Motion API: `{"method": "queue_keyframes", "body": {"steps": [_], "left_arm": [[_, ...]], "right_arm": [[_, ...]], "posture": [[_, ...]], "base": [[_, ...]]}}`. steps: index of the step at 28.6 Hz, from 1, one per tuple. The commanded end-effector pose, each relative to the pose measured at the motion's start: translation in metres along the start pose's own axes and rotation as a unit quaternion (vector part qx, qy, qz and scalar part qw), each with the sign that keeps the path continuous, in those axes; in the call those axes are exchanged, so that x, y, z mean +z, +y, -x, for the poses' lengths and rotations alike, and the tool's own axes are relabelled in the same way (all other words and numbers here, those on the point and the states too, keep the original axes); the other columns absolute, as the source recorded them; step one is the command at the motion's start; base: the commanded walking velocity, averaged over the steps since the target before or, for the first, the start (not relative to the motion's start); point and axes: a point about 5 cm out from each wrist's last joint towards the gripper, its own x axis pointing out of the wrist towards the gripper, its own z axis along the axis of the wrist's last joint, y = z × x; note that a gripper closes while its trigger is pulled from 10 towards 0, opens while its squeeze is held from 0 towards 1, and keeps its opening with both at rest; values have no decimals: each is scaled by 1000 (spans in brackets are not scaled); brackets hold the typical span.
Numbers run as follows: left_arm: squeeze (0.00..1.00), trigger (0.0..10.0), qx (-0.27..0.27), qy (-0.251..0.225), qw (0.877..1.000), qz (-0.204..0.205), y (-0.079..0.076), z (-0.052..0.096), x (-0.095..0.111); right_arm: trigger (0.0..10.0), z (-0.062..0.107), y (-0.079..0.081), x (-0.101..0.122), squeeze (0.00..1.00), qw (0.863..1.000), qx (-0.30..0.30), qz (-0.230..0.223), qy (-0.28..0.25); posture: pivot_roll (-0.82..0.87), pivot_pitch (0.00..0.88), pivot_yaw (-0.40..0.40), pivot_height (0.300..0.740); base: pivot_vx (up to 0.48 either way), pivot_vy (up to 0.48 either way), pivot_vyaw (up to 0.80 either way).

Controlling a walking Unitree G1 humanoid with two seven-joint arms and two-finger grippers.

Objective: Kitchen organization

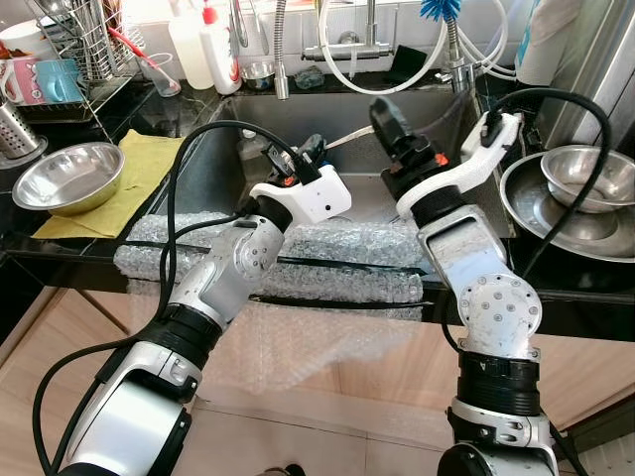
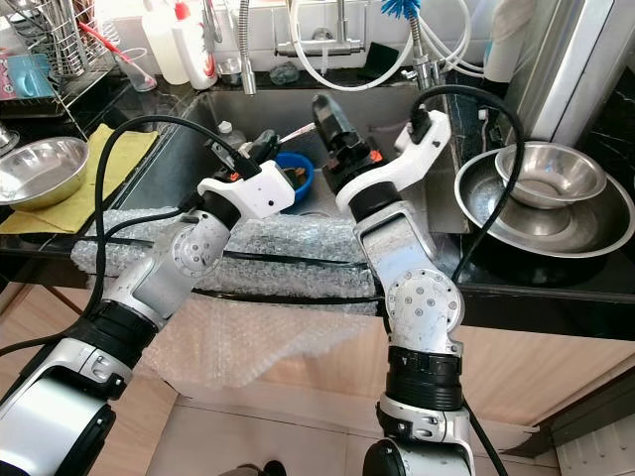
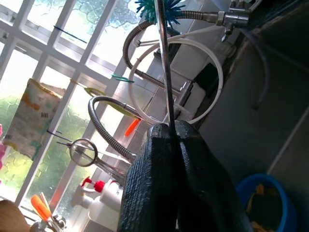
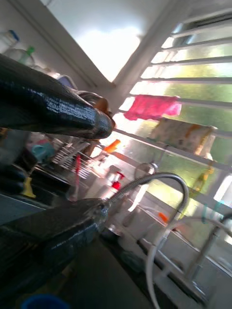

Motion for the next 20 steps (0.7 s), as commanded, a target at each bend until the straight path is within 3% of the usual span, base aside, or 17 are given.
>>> {"method": "queue_keyframes", "body": {"steps": [1,9,10,11,14,16,17,18,20], "left_arm": [[0,0,17,8,1000,8,7,0,-4],[0,275,34,26,998,44,8,1,-8],[0,10000,51,41,994,89,9,1,-10],[0,10000,85,63,977,186,11,1,-13],[0,10000,121,93,938,312,13,1,-19],[0,10000,146,127,890,413,10,5,-31],[0,10000,146,127,890,413,10,5,-31],[0,10000,154,136,877,434,9,8,-36],[0,10000,155,138,874,440,9,9,-38]], "right_arm": [[10000,-5,11,7,0,1000,16,2,-24],[10000,-6,16,25,0,996,15,9,-83],[10000,-5,16,28,0,996,15,12,-89],[10000,-3,17,32,0,995,12,27,-100],[10000,2,20,33,0,992,16,81,-97],[10000,9,27,29,0,969,21,236,-73],[10000,9,27,29,0,969,21,236,-73],[10000,13,28,29,0,964,18,256,-74],[10000,15,27,30,0,958,14,275,-74]], "posture": [[-72,90,105,740],[-72,89,107,740],[-74,83,109,740],[-74,79,108,740],[-73,71,108,740],[-85,66,111,740],[-85,66,111,740],[-86,63,113,740],[-87,62,114,740]], "base": [[0,0,0],[0,0,0],[0,0,0],[0,0,0],[0,0,0],[0,0,0],[0,0,0],[0,0,0],[0,0,0]]}}
